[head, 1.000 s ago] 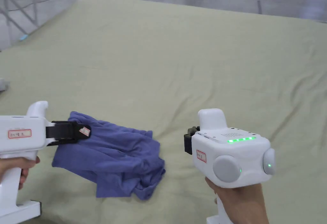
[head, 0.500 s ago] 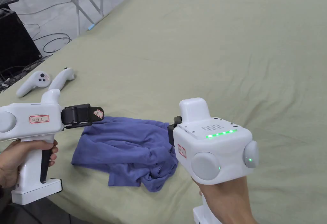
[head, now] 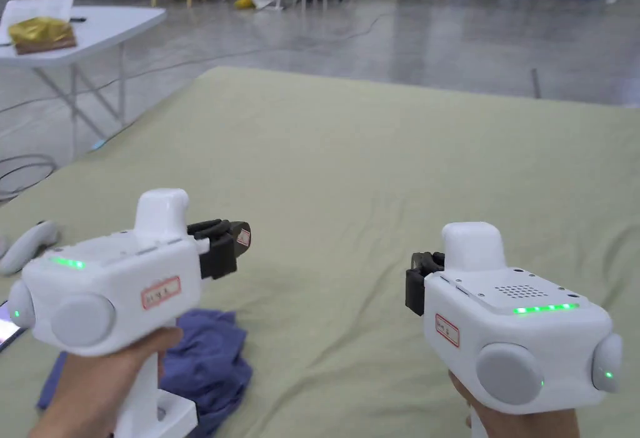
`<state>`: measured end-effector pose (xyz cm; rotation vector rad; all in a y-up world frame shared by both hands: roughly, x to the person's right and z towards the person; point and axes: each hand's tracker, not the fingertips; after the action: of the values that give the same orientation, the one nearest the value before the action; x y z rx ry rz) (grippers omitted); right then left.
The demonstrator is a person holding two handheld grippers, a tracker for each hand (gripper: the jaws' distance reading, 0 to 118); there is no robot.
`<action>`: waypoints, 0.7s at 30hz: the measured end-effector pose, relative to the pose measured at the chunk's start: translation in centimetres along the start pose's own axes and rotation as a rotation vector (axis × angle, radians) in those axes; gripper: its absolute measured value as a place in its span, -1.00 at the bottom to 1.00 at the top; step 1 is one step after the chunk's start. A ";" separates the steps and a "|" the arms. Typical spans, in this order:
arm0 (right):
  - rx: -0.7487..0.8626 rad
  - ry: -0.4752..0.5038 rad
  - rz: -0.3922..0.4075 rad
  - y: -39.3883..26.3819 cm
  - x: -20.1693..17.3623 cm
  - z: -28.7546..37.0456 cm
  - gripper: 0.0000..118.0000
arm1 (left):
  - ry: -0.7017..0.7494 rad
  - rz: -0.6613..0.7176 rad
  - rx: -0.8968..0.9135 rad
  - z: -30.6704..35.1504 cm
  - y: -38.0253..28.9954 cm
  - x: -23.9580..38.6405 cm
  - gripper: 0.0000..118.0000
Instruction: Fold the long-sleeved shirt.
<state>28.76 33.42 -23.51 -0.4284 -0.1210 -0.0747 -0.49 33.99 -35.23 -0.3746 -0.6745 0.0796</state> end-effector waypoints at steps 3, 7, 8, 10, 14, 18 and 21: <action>0.086 -0.122 0.009 1.9 4.3 4.2 -0.96 | 0.108 -0.129 0.125 -1.5 1.0 6.6 -1.00; 0.174 -0.265 -0.003 2.9 9.0 9.2 -0.96 | 0.175 -0.225 0.252 -2.9 1.1 13.4 -1.00; 0.191 -0.308 0.006 2.8 10.0 10.3 -0.96 | 0.181 -0.219 0.280 -3.0 0.9 15.3 -1.00; 0.234 -0.411 0.023 2.0 11.3 12.3 -0.96 | 0.181 -0.216 0.280 -3.4 0.0 17.4 -1.00; 0.267 -0.441 0.034 -0.4 13.4 14.1 -0.96 | 0.058 -0.118 0.274 -3.7 -2.7 20.9 -1.00; 0.357 -0.534 0.019 -3.9 14.8 14.6 -0.96 | 0.043 -0.094 0.245 -3.7 -5.9 21.6 -1.00; 0.373 -0.512 0.008 -5.9 15.4 14.1 -0.96 | 0.032 -0.086 0.231 -3.7 -7.8 21.3 -1.00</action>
<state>42.00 33.30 -6.33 -0.0666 -0.6273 0.0678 18.04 29.62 -22.41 -0.1242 -0.6414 0.0691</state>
